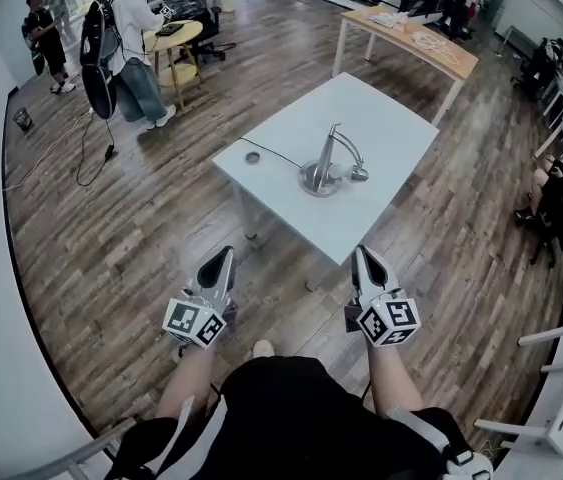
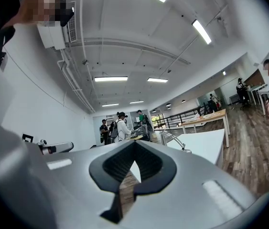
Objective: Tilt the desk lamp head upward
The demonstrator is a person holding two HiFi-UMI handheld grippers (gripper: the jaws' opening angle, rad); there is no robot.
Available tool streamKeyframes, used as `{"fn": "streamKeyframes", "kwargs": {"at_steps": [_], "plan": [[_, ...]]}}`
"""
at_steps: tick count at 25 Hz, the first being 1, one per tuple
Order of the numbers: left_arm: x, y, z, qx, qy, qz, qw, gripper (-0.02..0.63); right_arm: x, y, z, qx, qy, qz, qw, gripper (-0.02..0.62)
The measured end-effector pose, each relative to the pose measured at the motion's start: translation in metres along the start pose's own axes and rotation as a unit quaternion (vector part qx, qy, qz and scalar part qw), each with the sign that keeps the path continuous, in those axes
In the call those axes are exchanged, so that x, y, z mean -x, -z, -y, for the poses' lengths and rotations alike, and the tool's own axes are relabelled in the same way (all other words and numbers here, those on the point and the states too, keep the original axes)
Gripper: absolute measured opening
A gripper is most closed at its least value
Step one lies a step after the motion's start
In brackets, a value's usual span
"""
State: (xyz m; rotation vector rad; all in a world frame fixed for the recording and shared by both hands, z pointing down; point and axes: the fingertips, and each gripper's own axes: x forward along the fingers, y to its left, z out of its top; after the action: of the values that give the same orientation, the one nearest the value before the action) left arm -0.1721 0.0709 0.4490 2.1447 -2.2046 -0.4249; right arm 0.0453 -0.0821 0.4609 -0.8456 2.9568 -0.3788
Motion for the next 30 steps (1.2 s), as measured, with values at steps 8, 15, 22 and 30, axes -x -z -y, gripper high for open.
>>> {"fn": "streamKeyframes", "kwargs": {"at_steps": [8, 15, 22, 30], "plan": [[-0.03, 0.001, -0.024, -0.006, 0.031, -0.018, 0.9993, 0.0, -0.027, -0.002, 0.005, -0.005, 0.038, 0.009, 0.999, 0.005], [-0.047, 0.023, -0.029, 0.014, 0.042, -0.042, 0.9981, 0.0, -0.035, 0.005, 0.016, -0.022, 0.056, 0.002, 0.998, 0.005], [-0.09, 0.04, -0.032, 0.013, 0.037, -0.054, 0.9978, 0.0, -0.072, 0.006, 0.061, -0.049, 0.049, -0.003, 0.998, 0.005], [-0.148, 0.045, -0.051, 0.004, 0.01, -0.05, 0.9987, 0.0, -0.145, -0.004, 0.101, -0.062, 0.014, -0.002, 0.998, 0.005]]}}
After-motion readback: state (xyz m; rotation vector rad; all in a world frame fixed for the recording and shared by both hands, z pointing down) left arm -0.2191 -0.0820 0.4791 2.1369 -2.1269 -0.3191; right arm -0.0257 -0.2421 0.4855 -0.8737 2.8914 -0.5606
